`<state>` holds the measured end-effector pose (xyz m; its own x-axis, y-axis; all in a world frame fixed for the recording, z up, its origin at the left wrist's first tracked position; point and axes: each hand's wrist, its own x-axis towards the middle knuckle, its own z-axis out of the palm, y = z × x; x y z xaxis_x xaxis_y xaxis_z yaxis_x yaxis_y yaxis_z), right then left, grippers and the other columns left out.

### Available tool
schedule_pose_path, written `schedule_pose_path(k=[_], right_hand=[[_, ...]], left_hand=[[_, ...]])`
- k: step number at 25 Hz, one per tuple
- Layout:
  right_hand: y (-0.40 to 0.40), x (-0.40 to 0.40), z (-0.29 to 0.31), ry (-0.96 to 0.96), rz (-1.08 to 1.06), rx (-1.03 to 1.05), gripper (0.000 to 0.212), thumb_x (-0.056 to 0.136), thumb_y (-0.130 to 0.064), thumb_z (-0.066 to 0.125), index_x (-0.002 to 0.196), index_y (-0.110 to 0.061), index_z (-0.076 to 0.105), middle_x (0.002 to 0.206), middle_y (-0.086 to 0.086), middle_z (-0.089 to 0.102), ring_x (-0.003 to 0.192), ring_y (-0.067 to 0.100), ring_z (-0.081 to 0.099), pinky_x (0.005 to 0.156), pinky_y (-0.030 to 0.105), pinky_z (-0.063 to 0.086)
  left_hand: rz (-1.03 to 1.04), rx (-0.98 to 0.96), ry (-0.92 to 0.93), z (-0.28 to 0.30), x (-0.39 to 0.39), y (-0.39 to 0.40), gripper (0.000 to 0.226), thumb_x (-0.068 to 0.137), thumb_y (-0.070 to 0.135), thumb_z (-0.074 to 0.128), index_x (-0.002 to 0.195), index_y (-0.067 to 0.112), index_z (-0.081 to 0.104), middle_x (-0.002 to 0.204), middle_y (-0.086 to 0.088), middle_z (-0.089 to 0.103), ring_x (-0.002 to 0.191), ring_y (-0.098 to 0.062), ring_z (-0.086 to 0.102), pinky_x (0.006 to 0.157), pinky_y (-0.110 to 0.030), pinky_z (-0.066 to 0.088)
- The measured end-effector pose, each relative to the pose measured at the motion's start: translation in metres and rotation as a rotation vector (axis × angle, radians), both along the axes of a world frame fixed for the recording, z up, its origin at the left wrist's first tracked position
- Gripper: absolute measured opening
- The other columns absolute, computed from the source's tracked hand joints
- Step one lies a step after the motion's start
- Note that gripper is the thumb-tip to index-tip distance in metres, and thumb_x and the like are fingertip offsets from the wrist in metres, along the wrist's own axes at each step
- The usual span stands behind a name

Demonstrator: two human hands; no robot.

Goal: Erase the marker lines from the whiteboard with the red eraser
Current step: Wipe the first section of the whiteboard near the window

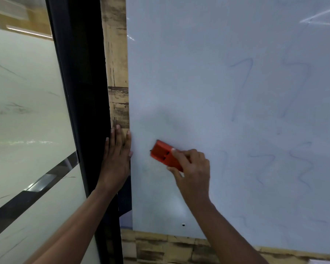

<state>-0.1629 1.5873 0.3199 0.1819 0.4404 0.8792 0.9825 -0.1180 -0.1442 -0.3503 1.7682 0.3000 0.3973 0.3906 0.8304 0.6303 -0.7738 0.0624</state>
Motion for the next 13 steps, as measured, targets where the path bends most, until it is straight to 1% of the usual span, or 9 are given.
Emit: schedule_pose_path(k=[2,4,6,9,11,13], right_hand=[[0.016,-0.018,-0.02,-0.137,0.002,-0.09,0.062,0.068,-0.04,0.089,0.125,-0.027,0.069,0.103,0.003,0.061,0.093,0.026,0.056,0.076,0.04,0.044],[0.023,-0.025,-0.054,-0.257,0.023,-0.166,0.059,0.071,-0.04,0.089,0.125,-0.028,0.067,0.102,0.003,0.06,0.093,0.025,0.056,0.076,0.038,0.043],[0.022,-0.019,-0.083,-0.305,0.049,-0.205,0.059,0.072,-0.037,0.09,0.125,-0.029,0.065,0.102,0.003,0.061,0.093,0.025,0.058,0.074,0.038,0.045],[0.013,-0.011,-0.099,-0.32,0.06,-0.253,0.061,0.07,-0.036,0.093,0.124,-0.03,0.065,0.104,0.003,0.063,0.095,0.024,0.059,0.074,0.038,0.048],[0.007,-0.008,-0.084,-0.289,0.041,-0.234,0.062,0.066,-0.038,0.094,0.122,-0.03,0.067,0.103,0.003,0.064,0.093,0.024,0.059,0.074,0.038,0.047],[0.0,-0.002,-0.053,-0.171,0.009,-0.134,0.062,0.065,-0.039,0.092,0.121,-0.028,0.069,0.103,0.002,0.062,0.091,0.026,0.059,0.073,0.039,0.046]], left_hand=[[-0.004,-0.007,0.008,0.0,-0.001,0.0,0.076,0.11,0.022,0.035,0.17,0.019,-0.013,0.177,-0.01,-0.021,0.165,-0.028,-0.016,0.132,-0.038,-0.015],[-0.005,0.012,0.025,0.0,-0.002,0.002,0.076,0.109,0.021,0.034,0.17,0.017,-0.011,0.177,-0.014,-0.018,0.164,-0.03,-0.016,0.132,-0.04,-0.014],[-0.008,0.026,0.043,-0.002,-0.004,0.003,0.077,0.109,0.018,0.036,0.17,0.017,-0.01,0.177,-0.017,-0.015,0.164,-0.031,-0.017,0.132,-0.041,-0.014],[0.009,0.032,0.052,-0.003,-0.005,0.004,0.08,0.111,0.01,0.043,0.17,0.016,-0.012,0.177,-0.015,-0.019,0.164,-0.032,-0.018,0.132,-0.041,-0.015],[0.004,0.035,0.056,-0.002,-0.005,0.004,0.081,0.111,0.012,0.042,0.169,0.017,-0.014,0.176,-0.014,-0.021,0.164,-0.032,-0.018,0.132,-0.04,-0.016],[-0.013,0.017,0.057,-0.001,-0.005,0.003,0.082,0.11,0.015,0.041,0.169,0.019,-0.017,0.176,-0.012,-0.023,0.163,-0.03,-0.021,0.131,-0.039,-0.017]])
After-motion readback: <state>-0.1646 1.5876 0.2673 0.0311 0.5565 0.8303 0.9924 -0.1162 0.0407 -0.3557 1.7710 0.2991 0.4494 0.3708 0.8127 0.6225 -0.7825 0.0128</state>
